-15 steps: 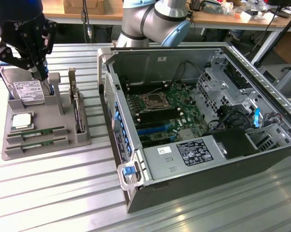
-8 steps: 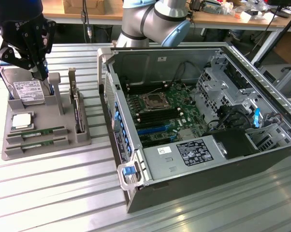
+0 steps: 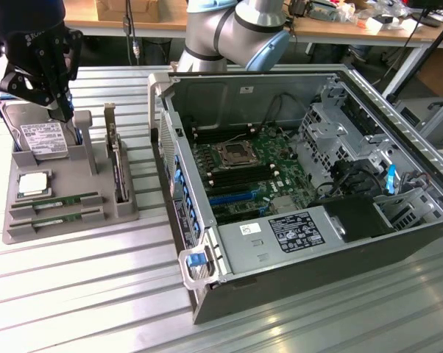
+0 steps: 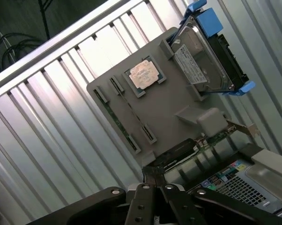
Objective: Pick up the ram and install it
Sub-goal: 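Pick up the ram and move it above insertion slot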
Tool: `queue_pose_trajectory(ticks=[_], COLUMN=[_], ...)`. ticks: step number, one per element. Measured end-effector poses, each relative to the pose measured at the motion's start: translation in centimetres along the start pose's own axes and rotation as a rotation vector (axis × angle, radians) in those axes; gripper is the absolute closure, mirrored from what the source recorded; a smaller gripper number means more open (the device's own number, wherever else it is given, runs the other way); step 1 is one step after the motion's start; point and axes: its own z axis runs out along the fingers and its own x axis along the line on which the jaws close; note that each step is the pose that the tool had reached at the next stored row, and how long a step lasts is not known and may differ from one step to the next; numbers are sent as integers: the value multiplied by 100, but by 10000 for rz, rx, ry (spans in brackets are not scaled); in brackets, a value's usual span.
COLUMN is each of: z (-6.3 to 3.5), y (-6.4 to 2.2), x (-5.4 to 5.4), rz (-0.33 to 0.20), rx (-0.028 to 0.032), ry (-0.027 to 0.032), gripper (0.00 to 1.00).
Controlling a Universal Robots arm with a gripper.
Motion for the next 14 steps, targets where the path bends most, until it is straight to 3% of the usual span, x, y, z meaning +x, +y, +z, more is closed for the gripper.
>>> queue_pose_trajectory(ticks=[14], z=[0], y=[0], x=[0], rz=[-2113], rx=[-67], ry=[-132], gripper=[89])
